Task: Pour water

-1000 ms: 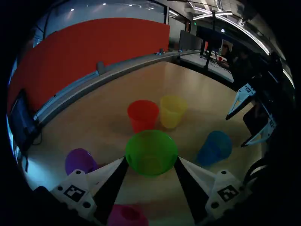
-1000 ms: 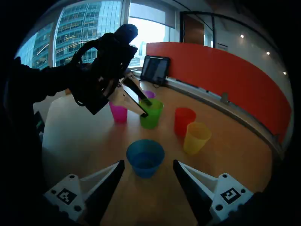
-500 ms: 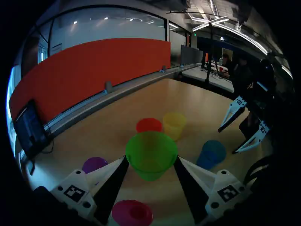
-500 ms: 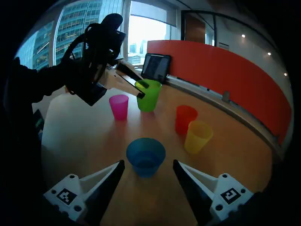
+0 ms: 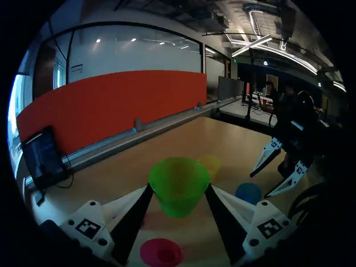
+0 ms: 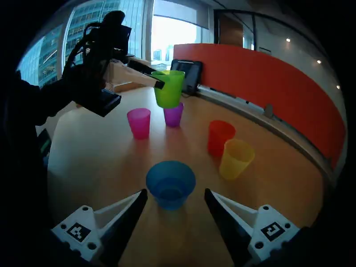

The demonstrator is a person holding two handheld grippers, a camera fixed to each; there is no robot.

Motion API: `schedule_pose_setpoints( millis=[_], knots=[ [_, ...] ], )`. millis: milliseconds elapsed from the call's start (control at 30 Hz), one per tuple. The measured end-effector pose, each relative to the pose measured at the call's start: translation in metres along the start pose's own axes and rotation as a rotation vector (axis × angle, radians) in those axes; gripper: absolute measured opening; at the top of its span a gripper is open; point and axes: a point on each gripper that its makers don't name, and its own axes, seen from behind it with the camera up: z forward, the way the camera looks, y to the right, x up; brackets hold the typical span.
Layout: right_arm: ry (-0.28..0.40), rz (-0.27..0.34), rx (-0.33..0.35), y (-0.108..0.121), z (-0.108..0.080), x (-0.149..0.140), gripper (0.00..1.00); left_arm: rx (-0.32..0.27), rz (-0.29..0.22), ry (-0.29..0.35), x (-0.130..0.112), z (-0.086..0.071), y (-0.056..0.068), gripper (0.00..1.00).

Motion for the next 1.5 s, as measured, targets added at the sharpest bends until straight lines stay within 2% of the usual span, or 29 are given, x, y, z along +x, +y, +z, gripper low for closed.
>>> schedule_pose_setpoints(
  millis=[367, 800, 1200, 1367, 1500],
  knots=[
    [-0.029, 0.0, 0.023, -0.003, 0.014, -0.007, 1.0, 0.041, -0.004, 0.06, 0.012, -0.032, -0.008, 0.85],
    [-0.047, -0.04, 0.042, -0.009, 0.034, -0.006, 1.0, 0.076, -0.003, 0.153, 0.027, -0.068, -0.012, 0.85],
    [-0.056, -0.053, 0.034, -0.008, 0.048, -0.007, 1.0, 0.109, -0.015, 0.175, 0.022, -0.092, -0.016, 0.86],
    [-0.06, -0.061, 0.02, -0.006, 0.049, -0.009, 0.92, 0.116, -0.014, 0.177, 0.018, -0.099, -0.015, 0.85],
    [-0.054, -0.056, 0.014, -0.006, 0.049, -0.009, 0.91, 0.124, -0.014, 0.178, 0.017, -0.105, -0.016, 0.85]
  ],
)
